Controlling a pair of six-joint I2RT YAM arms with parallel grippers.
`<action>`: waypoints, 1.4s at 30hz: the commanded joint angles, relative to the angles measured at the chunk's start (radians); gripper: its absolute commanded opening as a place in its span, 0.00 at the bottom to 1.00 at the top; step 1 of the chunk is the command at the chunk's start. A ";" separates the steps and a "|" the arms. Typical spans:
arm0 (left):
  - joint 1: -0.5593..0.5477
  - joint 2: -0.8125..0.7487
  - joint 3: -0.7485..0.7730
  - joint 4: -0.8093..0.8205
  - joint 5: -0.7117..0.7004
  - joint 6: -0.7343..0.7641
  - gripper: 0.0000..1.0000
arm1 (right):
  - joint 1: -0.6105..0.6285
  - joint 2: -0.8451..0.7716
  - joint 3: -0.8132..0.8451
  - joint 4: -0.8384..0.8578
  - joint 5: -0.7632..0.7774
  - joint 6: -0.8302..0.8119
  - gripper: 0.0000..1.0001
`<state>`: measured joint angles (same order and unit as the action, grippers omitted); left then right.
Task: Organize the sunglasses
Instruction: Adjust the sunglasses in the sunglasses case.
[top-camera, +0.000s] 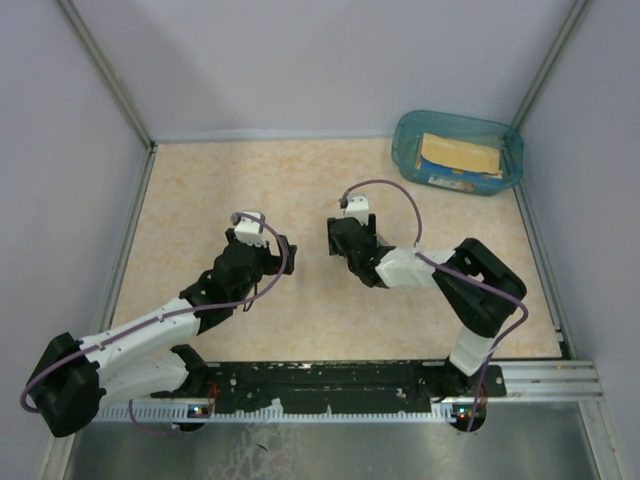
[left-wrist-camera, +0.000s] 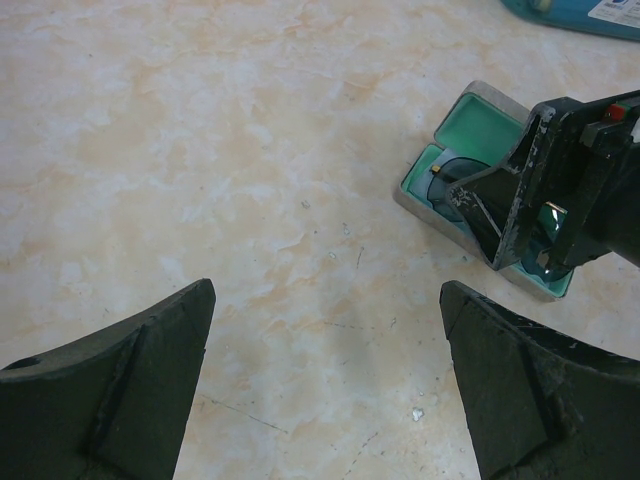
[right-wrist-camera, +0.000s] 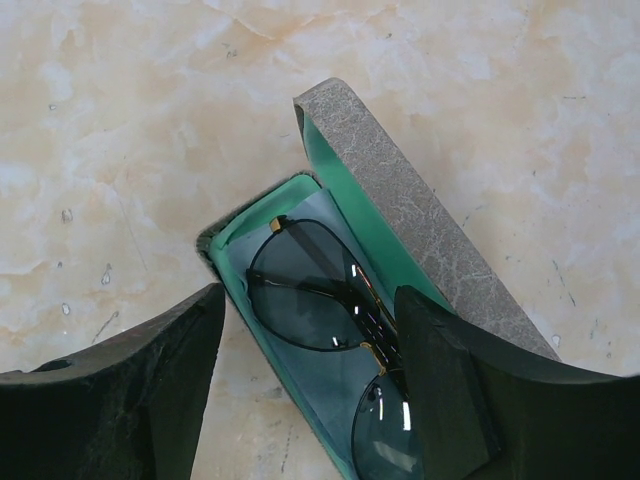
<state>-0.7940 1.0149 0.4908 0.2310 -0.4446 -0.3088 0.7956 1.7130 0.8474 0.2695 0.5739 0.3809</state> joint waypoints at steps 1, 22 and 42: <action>0.005 -0.007 -0.004 0.030 -0.008 0.014 1.00 | 0.004 -0.051 0.024 0.060 0.019 -0.033 0.69; 0.004 -0.021 -0.001 0.015 0.000 0.001 1.00 | 0.090 -0.326 -0.068 0.022 -0.024 -0.077 0.69; 0.003 -0.030 0.019 0.002 0.097 -0.010 1.00 | 0.016 -0.825 -0.297 -0.656 0.062 0.219 0.76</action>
<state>-0.7937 0.9947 0.4908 0.2234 -0.3916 -0.3176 0.8715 0.9234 0.5838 -0.2985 0.6437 0.5453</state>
